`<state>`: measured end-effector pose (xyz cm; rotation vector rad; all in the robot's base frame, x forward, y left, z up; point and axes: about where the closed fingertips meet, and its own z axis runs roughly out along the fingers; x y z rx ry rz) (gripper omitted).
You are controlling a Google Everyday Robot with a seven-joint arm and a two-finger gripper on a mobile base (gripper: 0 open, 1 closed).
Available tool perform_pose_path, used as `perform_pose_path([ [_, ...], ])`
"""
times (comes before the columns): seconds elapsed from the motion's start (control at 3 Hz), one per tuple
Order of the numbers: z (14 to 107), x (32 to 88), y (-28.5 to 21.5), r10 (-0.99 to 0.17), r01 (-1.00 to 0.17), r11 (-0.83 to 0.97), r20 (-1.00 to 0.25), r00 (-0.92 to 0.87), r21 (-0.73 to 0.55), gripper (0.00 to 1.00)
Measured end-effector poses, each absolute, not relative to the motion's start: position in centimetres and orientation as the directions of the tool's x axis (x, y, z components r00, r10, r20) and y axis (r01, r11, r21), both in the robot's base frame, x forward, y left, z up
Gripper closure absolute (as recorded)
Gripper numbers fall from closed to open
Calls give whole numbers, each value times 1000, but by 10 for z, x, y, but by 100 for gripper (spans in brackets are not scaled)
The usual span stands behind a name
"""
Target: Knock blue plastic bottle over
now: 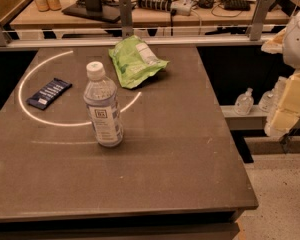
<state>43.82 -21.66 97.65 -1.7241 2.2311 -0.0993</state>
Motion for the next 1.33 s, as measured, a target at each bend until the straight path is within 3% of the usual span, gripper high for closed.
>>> perform_pose_path([
  [0.33, 977, 438, -217, -953, -931, 270, -207, -221, -247, 0],
  [1.0, 964, 431, -190, -877, -959, 156, -479, -24, -237, 0],
  [1.33, 963, 418, -146, -776, -964, 110, -627, 69, -242, 0],
])
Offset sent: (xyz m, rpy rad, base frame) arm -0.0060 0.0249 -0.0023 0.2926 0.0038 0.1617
